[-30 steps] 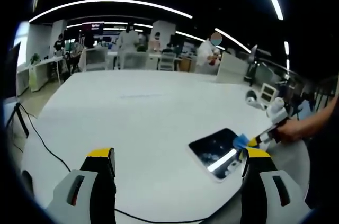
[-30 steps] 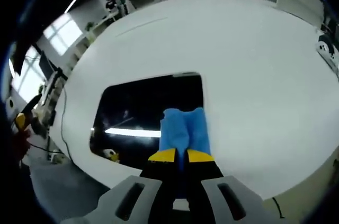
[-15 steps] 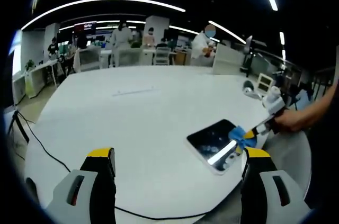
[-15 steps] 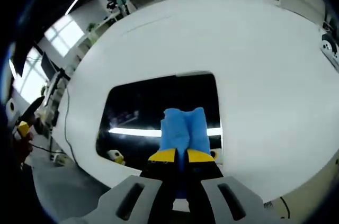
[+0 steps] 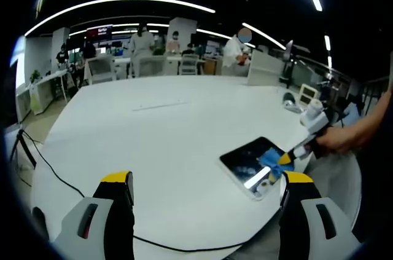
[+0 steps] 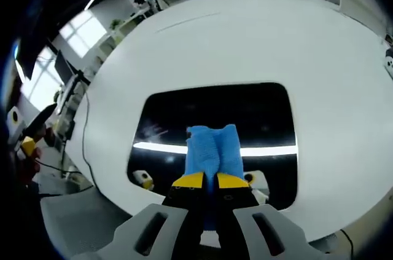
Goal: Wipe the mirror surface with the cleaning cloth until all visible marks leave the cleaned area.
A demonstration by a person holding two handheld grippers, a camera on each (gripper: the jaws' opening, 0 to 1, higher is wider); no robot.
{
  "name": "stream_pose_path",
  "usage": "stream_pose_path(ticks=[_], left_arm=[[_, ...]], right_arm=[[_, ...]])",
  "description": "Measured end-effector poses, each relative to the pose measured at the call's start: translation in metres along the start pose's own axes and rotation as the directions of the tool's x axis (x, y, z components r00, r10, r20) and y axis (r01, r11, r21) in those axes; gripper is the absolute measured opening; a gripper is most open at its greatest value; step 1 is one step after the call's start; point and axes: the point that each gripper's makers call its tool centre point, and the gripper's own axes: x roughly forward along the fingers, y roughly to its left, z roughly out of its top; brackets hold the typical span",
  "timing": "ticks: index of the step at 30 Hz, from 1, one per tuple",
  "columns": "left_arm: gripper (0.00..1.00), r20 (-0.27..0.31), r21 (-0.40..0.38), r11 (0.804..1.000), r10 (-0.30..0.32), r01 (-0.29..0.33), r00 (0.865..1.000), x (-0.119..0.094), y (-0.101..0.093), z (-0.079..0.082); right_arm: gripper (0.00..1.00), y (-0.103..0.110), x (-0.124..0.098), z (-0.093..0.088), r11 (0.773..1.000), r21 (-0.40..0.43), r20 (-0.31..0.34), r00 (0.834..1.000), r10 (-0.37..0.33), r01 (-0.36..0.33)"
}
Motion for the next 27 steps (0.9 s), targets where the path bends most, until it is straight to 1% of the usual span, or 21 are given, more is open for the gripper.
stream_pose_path(ticks=[5, 11, 17, 27], left_arm=[[1.00, 0.006, -0.013, 1.000, -0.003, 0.003, 1.000, 0.001, 0.003, -0.001], [1.00, 0.014, -0.023, 1.000, -0.009, 0.010, 1.000, 0.001, 0.004, -0.002], [1.00, 0.013, -0.034, 0.999, -0.005, 0.005, 1.000, -0.002, 0.015, -0.008], [1.00, 0.026, -0.033, 0.999, -0.014, 0.015, 1.000, -0.005, 0.028, -0.009]], right_arm=[[0.00, 0.018, 0.007, 0.000, 1.000, -0.023, -0.009, 1.000, 0.015, -0.015], [0.00, 0.032, 0.013, 0.003, 0.999, -0.036, -0.014, 1.000, 0.024, -0.025], [0.00, 0.047, 0.018, 0.004, 0.999, -0.036, -0.012, 0.999, 0.031, -0.031], [0.00, 0.066, 0.026, 0.006, 0.999, -0.019, -0.004, 0.999, 0.036, -0.036]])
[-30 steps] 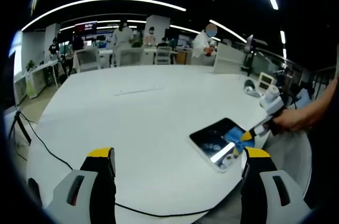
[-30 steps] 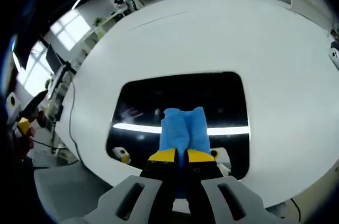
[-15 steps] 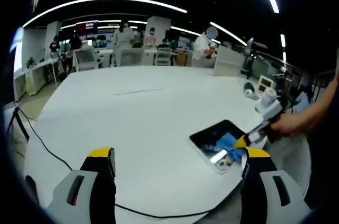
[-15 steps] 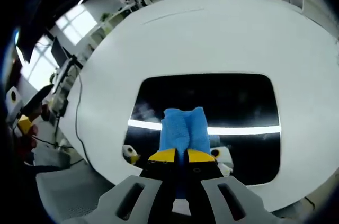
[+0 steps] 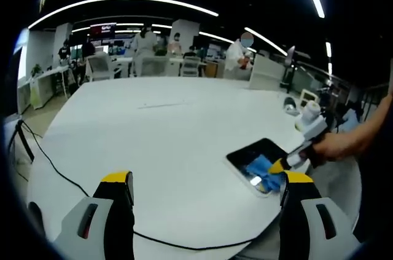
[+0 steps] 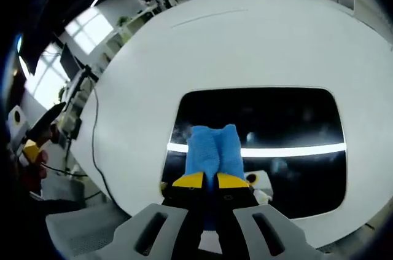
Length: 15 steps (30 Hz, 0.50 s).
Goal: Wipe the mirror surface with the cleaning cloth until all visible marks leave the cleaned area.
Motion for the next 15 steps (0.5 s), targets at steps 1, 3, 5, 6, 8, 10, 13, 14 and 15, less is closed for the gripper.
stream_pose_path(ticks=[1, 3, 5, 6, 8, 10, 13, 14, 15], left_arm=[[1.00, 0.003, 0.001, 1.000, -0.003, 0.003, 1.000, 0.000, 0.001, 0.001], [1.00, 0.007, 0.003, 1.000, -0.008, 0.008, 1.000, 0.000, 0.003, 0.002], [1.00, 0.008, 0.009, 1.000, -0.010, 0.010, 1.000, 0.000, 0.006, 0.003], [1.00, 0.010, 0.008, 1.000, -0.010, 0.010, 1.000, 0.000, 0.008, 0.004], [1.00, 0.015, 0.005, 1.000, -0.012, 0.012, 1.000, 0.000, 0.008, 0.007], [1.00, 0.021, 0.011, 1.000, -0.017, 0.017, 1.000, -0.001, 0.009, 0.010], [1.00, 0.024, 0.016, 1.000, -0.017, 0.017, 1.000, -0.002, 0.013, 0.013], [1.00, 0.025, 0.015, 1.000, -0.016, 0.016, 1.000, -0.003, 0.014, 0.013], [1.00, 0.030, 0.014, 1.000, -0.015, 0.014, 0.999, -0.004, 0.015, 0.014]], right_arm=[[0.00, 0.002, 0.000, 0.000, 1.000, 0.003, 0.001, 1.000, 0.000, 0.000], [0.00, 0.005, 0.002, 0.001, 1.000, 0.006, 0.006, 1.000, 0.000, 0.000], [0.00, 0.009, 0.003, 0.001, 1.000, 0.009, 0.009, 1.000, 0.004, -0.004], [0.00, 0.010, 0.004, 0.001, 1.000, 0.009, 0.009, 1.000, 0.005, -0.005], [0.00, 0.012, 0.005, 0.002, 1.000, 0.011, 0.007, 1.000, 0.005, -0.005], [0.00, 0.015, 0.007, 0.001, 1.000, 0.023, -0.001, 1.000, 0.012, -0.012], [0.00, 0.021, 0.009, 0.003, 1.000, 0.013, -0.006, 1.000, 0.012, -0.011], [0.00, 0.022, 0.010, 0.004, 1.000, 0.012, -0.007, 1.000, 0.012, -0.012], [0.00, 0.022, 0.010, 0.004, 1.000, 0.011, -0.010, 1.000, 0.012, -0.012]])
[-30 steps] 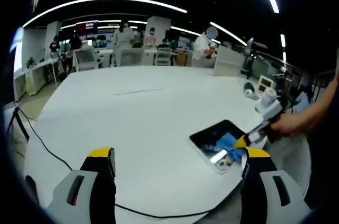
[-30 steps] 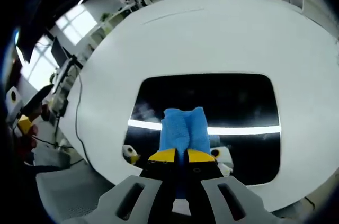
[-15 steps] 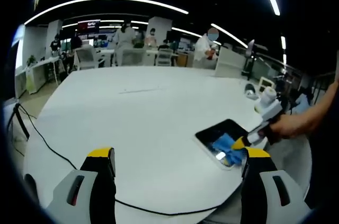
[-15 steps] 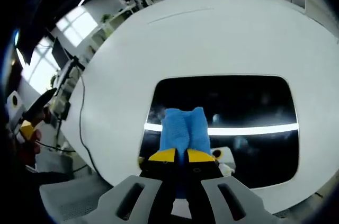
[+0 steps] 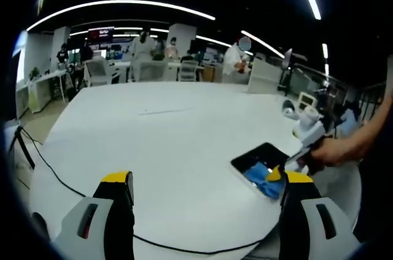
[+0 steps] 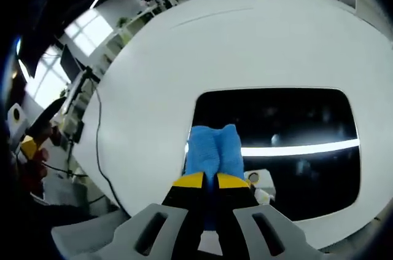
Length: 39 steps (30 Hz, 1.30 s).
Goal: Wipe the mirror surface with the cleaning cloth until all visible marks leave the cleaned area.
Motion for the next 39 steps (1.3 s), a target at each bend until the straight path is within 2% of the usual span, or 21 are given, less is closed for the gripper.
stream_pose_path(ticks=[8, 16, 18, 25, 29, 39], left_arm=[[1.00, 0.015, -0.037, 0.999, 0.019, -0.018, 1.000, -0.003, 0.004, -0.005], [1.00, -0.013, -0.050, 0.998, 0.026, -0.027, 1.000, -0.003, 0.001, -0.018], [1.00, -0.012, -0.053, 0.998, 0.026, -0.027, 1.000, -0.004, -0.001, -0.017], [1.00, -0.011, -0.049, 0.998, 0.040, -0.040, 0.999, -0.003, -0.001, -0.016], [1.00, 0.002, -0.052, 0.998, 0.046, -0.046, 0.999, -0.006, -0.003, -0.014], [1.00, -0.011, -0.072, 0.996, 0.057, -0.057, 0.998, -0.013, -0.003, -0.026]], right_arm=[[0.00, 0.007, 0.004, 0.001, 1.000, -0.006, -0.020, 1.000, 0.021, -0.021], [0.00, 0.011, 0.004, -0.001, 0.998, 0.025, -0.029, 0.998, 0.055, -0.054], [0.00, 0.011, 0.006, 0.000, 0.999, 0.001, -0.028, 0.999, 0.046, -0.046], [0.00, 0.010, 0.007, 0.004, 0.998, 0.005, -0.028, 0.998, 0.059, -0.059], [0.00, 0.010, 0.011, 0.013, 0.999, -0.002, -0.013, 0.999, 0.052, -0.053], [0.00, 0.006, 0.023, 0.037, 0.999, -0.037, 0.012, 0.999, 0.034, -0.034]])
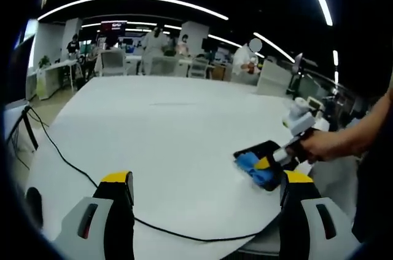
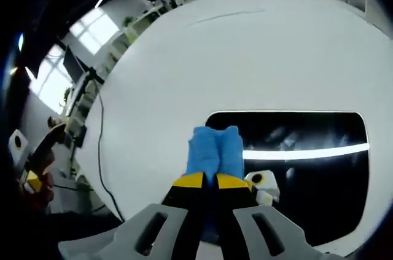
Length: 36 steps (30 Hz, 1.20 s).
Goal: Wipe the mirror surface with the cleaning cloth until all visible marks leave the cleaned area.
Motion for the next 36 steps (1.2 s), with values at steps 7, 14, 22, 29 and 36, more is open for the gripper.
stream_pose_path(ticks=[7, 14, 22, 29, 36], left_arm=[[1.00, -0.003, 0.001, 1.000, -0.019, 0.019, 1.000, 0.001, -0.004, -0.003], [1.00, 0.008, -0.010, 1.000, -0.023, 0.023, 1.000, 0.005, -0.002, -0.002], [1.00, -0.004, -0.010, 1.000, -0.021, 0.021, 1.000, 0.003, 0.000, -0.006], [1.00, 0.000, -0.013, 1.000, -0.018, 0.018, 1.000, 0.004, 0.003, -0.004], [1.00, -0.001, 0.006, 1.000, -0.029, 0.029, 1.000, 0.003, 0.000, 0.001]], right_arm=[[0.00, -0.004, 0.007, 0.016, 0.999, -0.043, 0.017, 1.000, -0.021, 0.021], [0.00, -0.008, 0.018, 0.036, 0.998, -0.058, 0.006, 0.999, -0.039, 0.039], [0.00, -0.011, 0.024, 0.051, 0.999, -0.034, -0.003, 1.000, -0.031, 0.030], [0.00, -0.009, 0.022, 0.048, 0.997, -0.072, 0.008, 1.000, -0.028, 0.028], [0.00, -0.010, 0.022, 0.049, 0.997, -0.075, 0.016, 1.000, -0.025, 0.026]])
